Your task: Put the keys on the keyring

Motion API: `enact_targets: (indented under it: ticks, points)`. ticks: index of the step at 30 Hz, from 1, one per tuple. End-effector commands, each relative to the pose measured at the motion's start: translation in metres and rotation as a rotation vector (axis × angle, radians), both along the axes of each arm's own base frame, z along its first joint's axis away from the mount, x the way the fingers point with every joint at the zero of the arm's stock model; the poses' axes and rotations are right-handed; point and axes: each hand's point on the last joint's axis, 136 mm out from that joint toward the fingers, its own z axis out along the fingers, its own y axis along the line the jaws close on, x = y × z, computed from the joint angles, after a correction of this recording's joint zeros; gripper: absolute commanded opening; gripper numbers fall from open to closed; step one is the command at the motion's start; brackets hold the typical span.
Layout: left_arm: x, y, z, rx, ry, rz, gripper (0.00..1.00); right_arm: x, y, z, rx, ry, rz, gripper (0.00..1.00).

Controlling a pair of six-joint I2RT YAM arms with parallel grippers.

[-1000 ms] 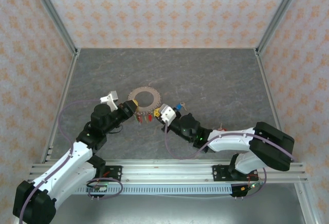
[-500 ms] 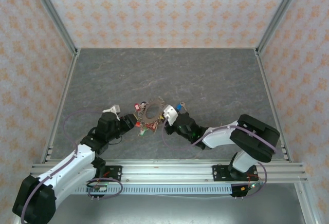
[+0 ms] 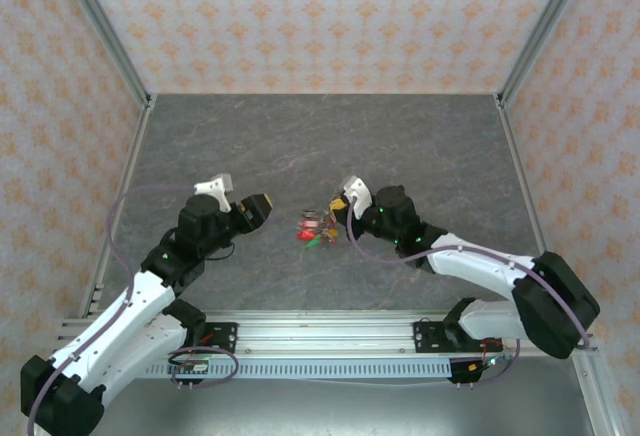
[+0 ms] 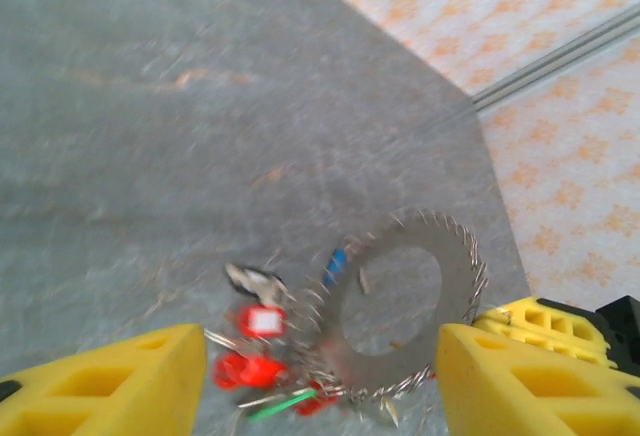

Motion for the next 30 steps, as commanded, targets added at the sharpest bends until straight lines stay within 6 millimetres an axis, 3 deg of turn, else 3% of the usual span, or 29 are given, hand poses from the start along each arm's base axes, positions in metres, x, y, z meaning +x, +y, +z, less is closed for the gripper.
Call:
enact_targets:
  ticks: [1,4,7,9,13,15,16,22,27,30]
  points:
    - [0.002,0.001,0.002,0.179,-0.025,-0.035,0.62,-0.018,-0.002,-0.029,-0.287,-0.085,0.094,0.00]
    - [0.012,-0.009,0.011,0.203,-0.036,-0.058,0.62,-0.027,0.005,-0.043,-0.516,-0.211,0.140,0.00]
    - [0.021,-0.022,0.023,0.252,-0.079,-0.126,0.62,-0.030,0.014,-0.034,-0.539,-0.278,0.165,0.00]
    - [0.024,-0.028,0.030,0.296,-0.116,-0.178,0.62,-0.031,0.019,-0.018,-0.475,-0.291,0.162,0.00]
    - [0.027,-0.039,0.040,0.362,-0.234,-0.267,0.57,-0.055,0.027,0.004,-0.297,-0.193,0.285,0.00]
    - [0.026,-0.044,0.045,0.359,-0.296,-0.294,0.57,-0.064,0.031,0.006,-0.224,-0.120,0.339,0.00]
    - [0.025,-0.046,0.048,0.353,-0.331,-0.307,0.57,-0.071,0.030,0.018,-0.179,-0.115,0.366,0.00]
    - [0.006,-0.064,0.046,0.356,-0.402,-0.468,0.54,-0.087,0.030,0.033,-0.084,-0.063,0.457,0.00]
    - [-0.023,-0.070,0.032,0.414,-0.421,-0.635,0.43,-0.087,0.025,0.043,-0.025,-0.016,0.511,0.00]
    - [-0.034,-0.067,0.026,0.421,-0.436,-0.657,0.42,-0.084,0.022,0.045,-0.017,-0.024,0.532,0.00]
